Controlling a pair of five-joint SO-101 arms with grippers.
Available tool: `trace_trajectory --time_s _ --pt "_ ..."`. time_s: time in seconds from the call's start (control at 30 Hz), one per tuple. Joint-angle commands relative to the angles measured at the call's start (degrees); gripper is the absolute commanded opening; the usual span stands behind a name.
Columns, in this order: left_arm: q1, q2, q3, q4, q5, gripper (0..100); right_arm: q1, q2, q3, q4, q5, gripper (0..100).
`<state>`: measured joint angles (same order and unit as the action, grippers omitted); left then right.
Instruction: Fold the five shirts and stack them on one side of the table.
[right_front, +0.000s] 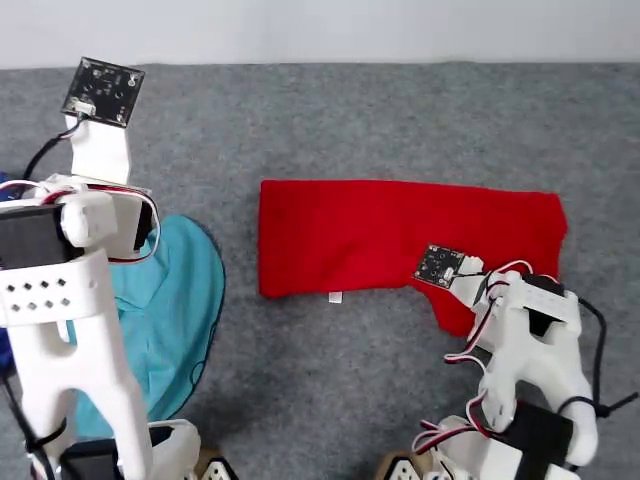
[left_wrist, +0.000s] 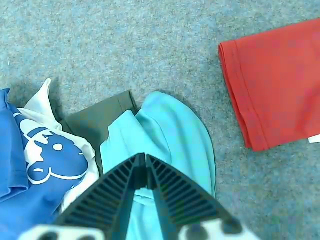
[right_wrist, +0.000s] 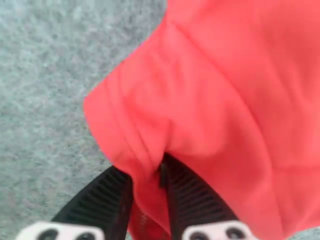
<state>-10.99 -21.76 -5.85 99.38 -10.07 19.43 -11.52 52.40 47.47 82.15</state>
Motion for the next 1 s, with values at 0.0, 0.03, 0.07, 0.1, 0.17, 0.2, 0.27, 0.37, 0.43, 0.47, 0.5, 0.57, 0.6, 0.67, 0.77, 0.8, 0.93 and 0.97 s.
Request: trace_trajectory --time_s 0.0,0.03,0.07,0.1,0.17,0.2,0.27,0.37,0.43,0.47,0.5,0.57,0.6,0.67,0.77,0.8,0.93,0.97 --pt "-0.35 -1.67 -0.22 0.97 -0.18 1 -0.84 -1.19 0.44 -0.13 0.09 1.1" --pt "-0.35 -1.67 -0.22 0.97 -0.18 1 -0.92 -1.89 0.44 -0.13 0.09 1.1" --pt "-0.35 -1.67 -0.22 0.97 -0.18 1 -1.01 -2.68 0.44 -0.13 0.09 1.1" --pt "-0.35 -1.67 -0.22 0.97 -0.18 1 -1.01 -3.65 0.44 -0.13 0.09 1.1" --pt "-0.26 -1.58 -0.22 0.97 -0.18 1 -1.19 -6.2 0.35 -0.13 0.26 1.1" --pt "-0.26 -1.58 -0.22 0.88 -0.18 1 -1.54 -7.34 -0.09 -0.04 0.26 1.1" --pt "-0.26 -1.58 -0.22 0.44 -0.18 1 -2.33 -9.36 -1.23 -0.04 0.26 1.1" --pt "-0.26 -1.58 -0.31 0.18 -0.18 1 -3.65 -11.03 -3.78 -0.04 0.26 1.1" --pt "-0.26 -1.49 -0.31 0.09 -0.26 1 -4.7 -11.03 -5.8 -0.04 0.26 1.1" --pt "-0.26 -1.49 -0.31 0.09 -0.35 1 -5.23 -11.03 -6.77 -0.04 0.26 1.1" --pt "-0.26 -1.49 -0.31 0.09 -0.44 1 -5.58 -11.03 -7.65 -0.04 0.26 1.1" --pt "-0.26 -1.49 -0.31 0.09 -0.44 1 -6.46 -11.03 -9.58 -0.13 0.26 1.1" --pt "-0.26 -1.49 -0.31 0.09 -0.44 1 -6.73 -11.03 -10.46 -0.13 0.26 1.1" --pt "-0.26 -1.49 -0.31 0.09 -0.53 1 -7.08 -10.95 -11.96 -0.66 0.18 1.3" --pt "-0.26 -1.49 -0.31 0.09 -0.53 1 -7.69 -9.89 -13.8 -0.75 0.18 1.3" --pt "-0.26 -1.49 -0.31 0.09 -0.53 1 -7.69 -8.75 -14.59 -0.75 0.26 1.3" --pt "-0.26 -1.49 -0.31 0.09 -0.53 1 -7.34 -1.8 -20.75 -0.57 0.09 1.3" --pt "-0.26 -1.49 -0.31 0.09 -0.53 1 -7.25 -0.04 -22.77 -0.22 0.09 1.3"
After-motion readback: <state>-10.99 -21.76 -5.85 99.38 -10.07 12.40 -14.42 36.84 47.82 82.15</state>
